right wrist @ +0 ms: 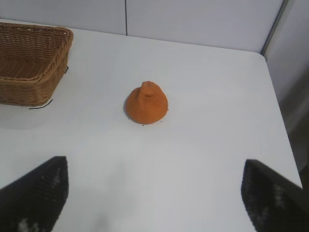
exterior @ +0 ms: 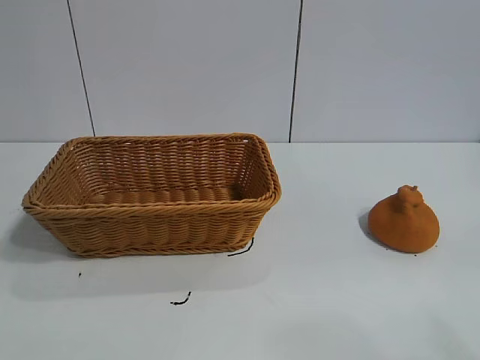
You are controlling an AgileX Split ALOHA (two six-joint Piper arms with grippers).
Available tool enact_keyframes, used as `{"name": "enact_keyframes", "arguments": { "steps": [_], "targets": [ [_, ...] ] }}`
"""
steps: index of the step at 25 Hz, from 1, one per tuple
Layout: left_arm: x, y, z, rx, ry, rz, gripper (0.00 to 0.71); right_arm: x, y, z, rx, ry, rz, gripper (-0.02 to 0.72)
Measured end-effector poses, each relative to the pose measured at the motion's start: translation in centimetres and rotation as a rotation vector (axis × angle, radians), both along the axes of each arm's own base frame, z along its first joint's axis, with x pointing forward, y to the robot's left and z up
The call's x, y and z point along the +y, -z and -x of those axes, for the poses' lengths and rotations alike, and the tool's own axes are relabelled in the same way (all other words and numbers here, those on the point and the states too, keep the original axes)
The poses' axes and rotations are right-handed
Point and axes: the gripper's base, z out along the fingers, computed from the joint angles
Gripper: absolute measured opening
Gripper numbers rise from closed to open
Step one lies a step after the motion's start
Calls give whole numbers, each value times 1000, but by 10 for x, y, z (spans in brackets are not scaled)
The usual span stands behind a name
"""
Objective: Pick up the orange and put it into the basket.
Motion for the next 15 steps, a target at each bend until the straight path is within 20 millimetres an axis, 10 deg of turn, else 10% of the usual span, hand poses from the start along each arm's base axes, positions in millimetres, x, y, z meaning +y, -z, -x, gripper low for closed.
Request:
{"name": "enact_keyframes", "arguments": {
  "steps": [8, 15],
  "targets": [
    [0, 0, 0, 0, 0, 0, 639, 0, -13, -13, 61, 8, 2, 695],
    [0, 0, 0, 0, 0, 0, 639, 4, -49, -100, 365, 56, -48, 695]
  ]
}}
